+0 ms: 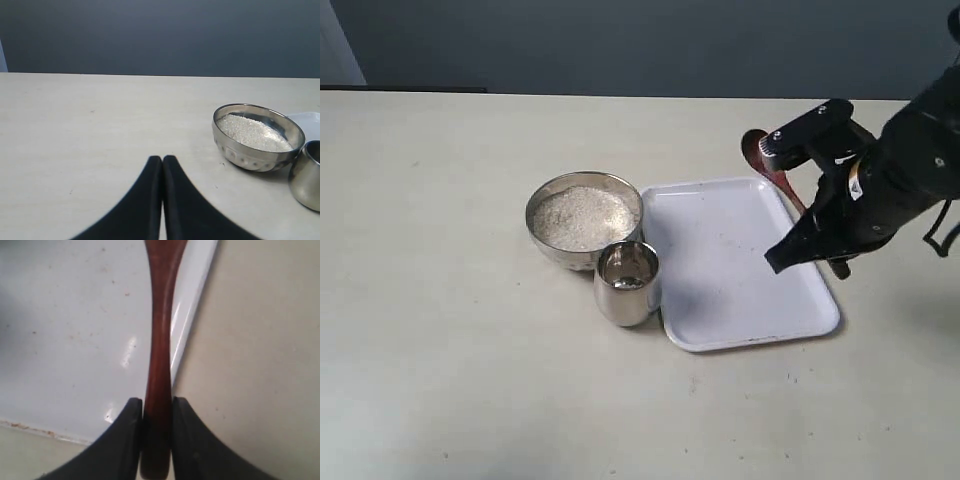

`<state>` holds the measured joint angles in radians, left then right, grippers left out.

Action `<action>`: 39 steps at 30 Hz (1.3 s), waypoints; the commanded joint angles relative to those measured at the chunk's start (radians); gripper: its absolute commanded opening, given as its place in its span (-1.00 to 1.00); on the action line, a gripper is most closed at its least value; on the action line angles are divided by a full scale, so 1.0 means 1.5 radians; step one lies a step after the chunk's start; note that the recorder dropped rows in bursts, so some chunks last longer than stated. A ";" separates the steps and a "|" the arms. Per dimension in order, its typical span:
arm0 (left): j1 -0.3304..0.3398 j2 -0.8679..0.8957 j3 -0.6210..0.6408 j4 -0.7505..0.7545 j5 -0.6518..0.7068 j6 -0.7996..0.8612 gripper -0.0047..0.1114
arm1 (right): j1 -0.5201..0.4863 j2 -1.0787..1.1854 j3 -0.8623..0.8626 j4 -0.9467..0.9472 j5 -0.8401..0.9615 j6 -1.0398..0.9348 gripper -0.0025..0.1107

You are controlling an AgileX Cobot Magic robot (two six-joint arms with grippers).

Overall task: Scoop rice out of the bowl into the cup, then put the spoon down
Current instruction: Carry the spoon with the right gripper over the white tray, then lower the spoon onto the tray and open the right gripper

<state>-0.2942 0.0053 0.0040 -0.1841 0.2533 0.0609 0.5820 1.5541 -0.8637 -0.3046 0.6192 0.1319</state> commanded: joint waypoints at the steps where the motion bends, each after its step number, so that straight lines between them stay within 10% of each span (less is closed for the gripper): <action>1: -0.004 -0.004 -0.003 0.001 -0.009 -0.004 -0.91 | -0.049 0.059 -0.056 0.163 0.036 -0.162 -0.97; 13: -0.004 -0.004 -0.003 0.001 -0.009 -0.004 -0.91 | -0.049 0.228 -0.231 0.213 0.230 -0.209 -0.97; 39: -0.004 -0.004 -0.003 0.001 -0.009 -0.004 -0.91 | -0.048 0.290 -0.234 0.242 0.142 -0.209 -0.97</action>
<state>-0.2942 0.0053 0.0040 -0.1841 0.2533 0.0609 0.5140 1.9895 -1.2095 0.0612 0.8392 -0.1750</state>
